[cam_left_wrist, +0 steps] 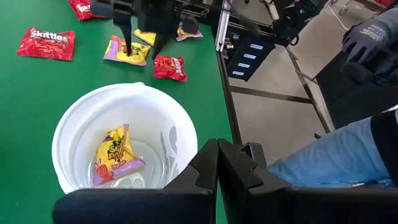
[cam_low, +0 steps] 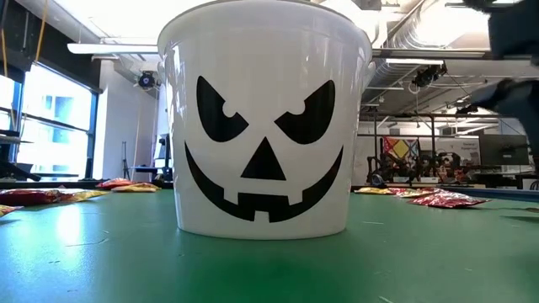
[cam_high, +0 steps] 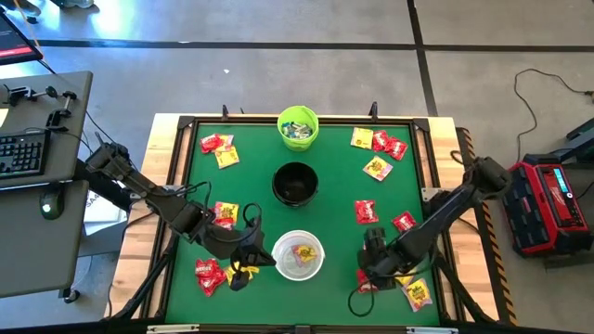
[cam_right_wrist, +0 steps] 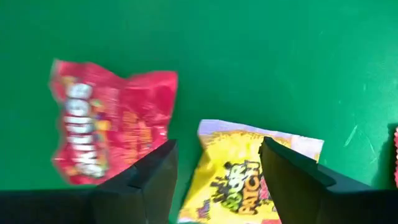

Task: Sort candy by brand, put in halloween buckets
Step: Put the yellow chocolate into the white bucket

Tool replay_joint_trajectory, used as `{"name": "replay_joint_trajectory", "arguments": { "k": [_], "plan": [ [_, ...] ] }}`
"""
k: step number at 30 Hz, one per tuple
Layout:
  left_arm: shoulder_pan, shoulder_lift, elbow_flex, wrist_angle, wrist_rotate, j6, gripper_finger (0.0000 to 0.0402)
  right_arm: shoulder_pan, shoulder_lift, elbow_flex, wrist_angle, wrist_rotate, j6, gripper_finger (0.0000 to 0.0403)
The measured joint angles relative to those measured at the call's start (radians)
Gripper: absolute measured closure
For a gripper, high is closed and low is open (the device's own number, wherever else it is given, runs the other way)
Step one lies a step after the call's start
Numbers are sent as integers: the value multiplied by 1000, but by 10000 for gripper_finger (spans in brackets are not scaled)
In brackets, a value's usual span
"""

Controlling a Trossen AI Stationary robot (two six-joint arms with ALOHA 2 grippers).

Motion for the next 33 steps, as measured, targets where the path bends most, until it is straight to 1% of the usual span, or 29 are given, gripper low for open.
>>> {"name": "replay_joint_trajectory", "arguments": {
  "k": [3, 6, 9, 12, 13, 14, 17, 20, 24, 28, 33],
  "plan": [
    [0, 0, 0, 0, 0, -6, 401, -15, 47, 0, -6, -18, -5, 209],
    [0, 0, 0, -1, 0, -15, 401, -30, 72, 1, -4, -54, 3, 243],
    [0, 0, 0, -1, 0, -18, 401, -39, 76, 3, 0, -78, 14, 298],
    [0, 0, 0, -1, 0, -18, 401, -46, 69, 2, -1, -95, 26, 371],
    [0, 0, 0, -2, 0, -18, 401, -49, 65, 4, -10, -95, 26, 384],
    [0, 0, 0, -2, 0, -18, 401, -50, 65, 13, -23, -95, 24, 389],
    [0, 0, 0, -7, -13, -17, 401, -58, 65, 66, -37, -95, 24, 385],
    [2, -1, 0, -28, -31, -17, 401, -64, 65, 131, -55, -76, 13, 396],
    [2, -2, 0, -25, -38, -15, 401, -71, 65, 240, -57, -23, -1, 398],
    [2, -2, 0, -24, -37, -9, 401, -73, 65, 367, -111, 23, -5, 400],
    [2, -3, 0, -19, -32, 0, 401, -86, 64, 532, -118, 74, -62, 401]
  ]
}}
